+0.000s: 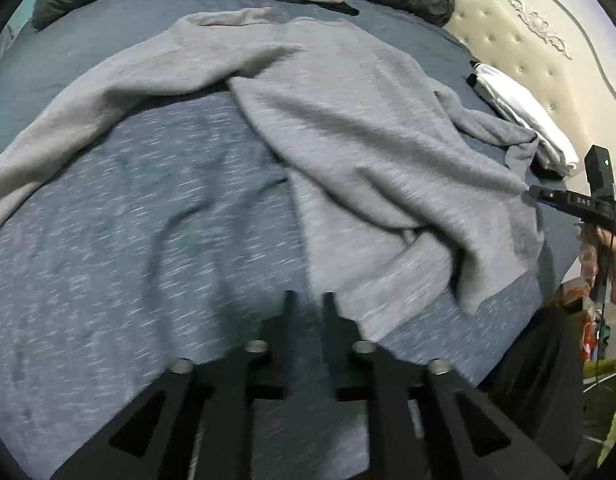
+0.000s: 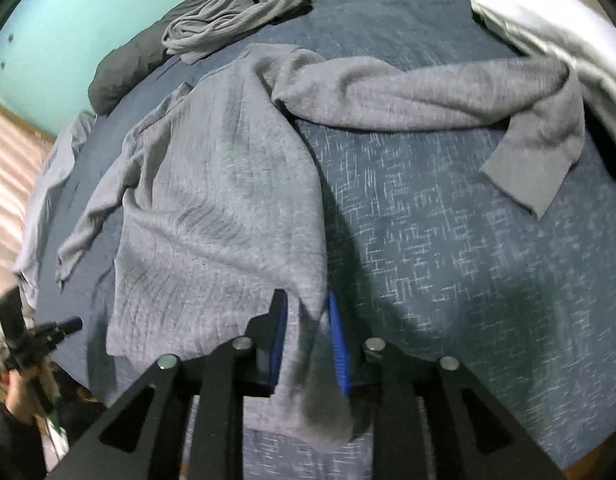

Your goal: Fold clothes

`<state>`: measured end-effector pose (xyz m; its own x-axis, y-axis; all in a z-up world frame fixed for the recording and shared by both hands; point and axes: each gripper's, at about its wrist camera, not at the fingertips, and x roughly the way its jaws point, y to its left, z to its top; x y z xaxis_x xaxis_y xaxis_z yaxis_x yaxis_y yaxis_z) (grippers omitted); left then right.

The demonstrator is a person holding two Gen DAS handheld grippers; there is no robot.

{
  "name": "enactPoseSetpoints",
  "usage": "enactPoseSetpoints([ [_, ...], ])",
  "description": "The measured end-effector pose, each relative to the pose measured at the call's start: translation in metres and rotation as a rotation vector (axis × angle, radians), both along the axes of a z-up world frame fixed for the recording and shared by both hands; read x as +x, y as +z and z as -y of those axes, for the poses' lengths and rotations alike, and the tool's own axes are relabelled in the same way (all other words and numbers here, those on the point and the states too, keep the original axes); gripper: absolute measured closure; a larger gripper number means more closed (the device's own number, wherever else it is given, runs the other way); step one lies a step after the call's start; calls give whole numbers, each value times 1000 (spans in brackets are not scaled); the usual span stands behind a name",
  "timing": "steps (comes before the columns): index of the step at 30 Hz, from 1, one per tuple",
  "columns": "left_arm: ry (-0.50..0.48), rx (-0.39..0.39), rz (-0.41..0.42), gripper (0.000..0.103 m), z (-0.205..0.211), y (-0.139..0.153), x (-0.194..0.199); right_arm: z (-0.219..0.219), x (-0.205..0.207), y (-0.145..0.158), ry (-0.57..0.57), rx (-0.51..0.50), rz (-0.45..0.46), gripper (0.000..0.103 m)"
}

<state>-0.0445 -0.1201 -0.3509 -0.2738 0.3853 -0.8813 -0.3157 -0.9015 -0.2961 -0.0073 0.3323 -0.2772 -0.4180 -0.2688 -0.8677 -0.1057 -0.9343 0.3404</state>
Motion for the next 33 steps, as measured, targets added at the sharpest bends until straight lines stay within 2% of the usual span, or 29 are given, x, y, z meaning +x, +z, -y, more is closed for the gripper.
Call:
enactPoseSetpoints([
  [5,-7,62,23,74,-41,-11,-22,-8,1,5,-26,-31,-23,76],
  [7,22,102,52,65,-50,-19,-34,-9,3,5,-19,-34,-25,76],
  [10,66,144,89,64,-60,-31,-51,-11,8,5,-9,-44,-30,76],
  [17,115,180,120,64,-73,-51,-72,-16,12,4,-2,-63,-36,76],
  [19,128,190,130,76,-75,-57,-76,-15,12,5,0,-60,-39,76],
  [20,131,189,124,96,-74,-57,-77,-14,12,6,5,-58,-41,76],
  [21,132,190,111,100,-72,-53,-76,-13,12,6,7,-57,-43,76],
  [25,100,214,56,100,-61,-28,-71,-10,11,7,15,-54,-45,76],
  [29,96,233,-24,100,-29,15,-64,-8,10,8,14,-56,-45,76],
  [33,134,217,-76,101,14,44,-59,1,10,12,32,-48,-52,76],
])
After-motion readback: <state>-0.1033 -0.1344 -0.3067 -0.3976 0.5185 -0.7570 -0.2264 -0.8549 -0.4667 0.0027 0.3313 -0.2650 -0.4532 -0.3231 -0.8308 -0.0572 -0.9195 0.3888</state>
